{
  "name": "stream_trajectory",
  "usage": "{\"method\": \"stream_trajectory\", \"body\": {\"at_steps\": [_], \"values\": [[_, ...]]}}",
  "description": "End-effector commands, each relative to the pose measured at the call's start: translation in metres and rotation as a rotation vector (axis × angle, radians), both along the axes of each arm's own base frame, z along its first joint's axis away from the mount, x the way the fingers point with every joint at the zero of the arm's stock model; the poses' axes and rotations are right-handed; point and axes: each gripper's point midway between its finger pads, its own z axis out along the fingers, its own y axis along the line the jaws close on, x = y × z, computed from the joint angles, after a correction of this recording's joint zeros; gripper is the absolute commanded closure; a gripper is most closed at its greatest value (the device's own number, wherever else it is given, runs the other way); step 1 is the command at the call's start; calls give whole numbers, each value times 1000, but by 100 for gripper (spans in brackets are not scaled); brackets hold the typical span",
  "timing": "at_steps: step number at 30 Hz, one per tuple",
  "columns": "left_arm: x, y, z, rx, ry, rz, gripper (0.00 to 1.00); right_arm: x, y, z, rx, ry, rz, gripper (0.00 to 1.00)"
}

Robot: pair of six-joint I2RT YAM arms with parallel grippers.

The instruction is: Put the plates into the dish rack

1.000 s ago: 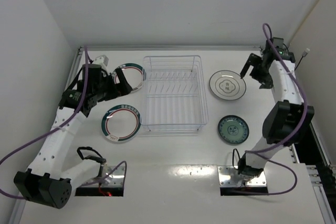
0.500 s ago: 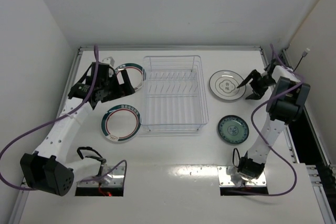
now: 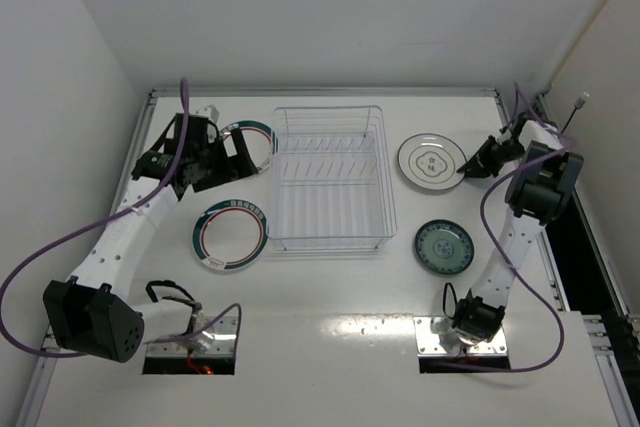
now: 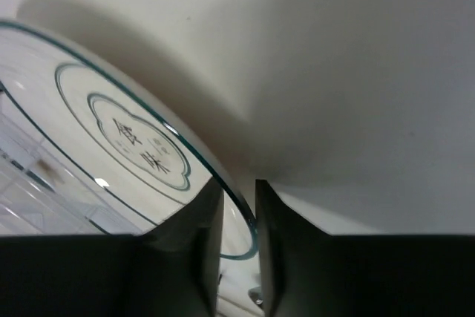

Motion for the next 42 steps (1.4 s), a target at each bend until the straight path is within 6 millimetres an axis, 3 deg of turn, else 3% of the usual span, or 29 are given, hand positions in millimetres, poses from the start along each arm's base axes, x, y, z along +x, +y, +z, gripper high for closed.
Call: {"method": "stream_trajectory", "body": {"at_steps": [1, 3, 7, 8, 10, 11, 12, 16, 18, 19, 24, 27, 28, 30, 33, 37, 42], "values": [[3, -2, 10, -27, -7, -20, 0, -2, 11, 3, 35, -8, 38, 89], [2, -3, 10, -34, -6, -26, 0, -11, 15, -1, 39, 3, 57, 100], [1, -6, 12, -80, 4, -28, 0, -23, 8, 14, -53, -21, 49, 100], [1, -8, 12, -88, 6, -36, 0, -18, 1, 40, -114, -79, 43, 100], [1, -8, 12, -95, 8, -30, 0, -18, -17, 66, -240, -106, 18, 100], [2, -8, 16, -96, -1, -30, 0, -16, -20, 102, -309, -176, 10, 100], [4, -9, 17, -97, -10, -31, 0, -15, -32, 121, -386, -200, -35, 100], [6, -7, 21, -92, -21, -25, 0, -14, -38, 205, -563, -357, -92, 100], [6, -7, 21, -92, -22, -25, 0, -12, -31, 231, -613, -409, -114, 100], [7, -8, 25, -94, -31, -25, 0, -16, -29, 255, -643, -466, -127, 100], [7, -6, 26, -81, -33, -25, 0, -20, -3, 313, -727, -603, -114, 100], [6, -4, 22, -72, -23, -17, 0, -19, 16, 333, -738, -679, -73, 100], [5, -3, 18, -71, -14, -16, 0, -18, 31, 342, -753, -711, -35, 100], [5, -3, 18, -71, -14, -16, 0, -13, 55, 345, -744, -740, 10, 100], [2, -3, 11, -68, 4, -16, 0, -10, 74, 346, -753, -761, 51, 100], [0, -3, 9, -68, 5, -16, 0, -8, 119, 331, -724, -775, 149, 100], [-3, 0, 10, -54, 3, -14, 0, -6, 146, 308, -742, -730, 200, 100]]}}
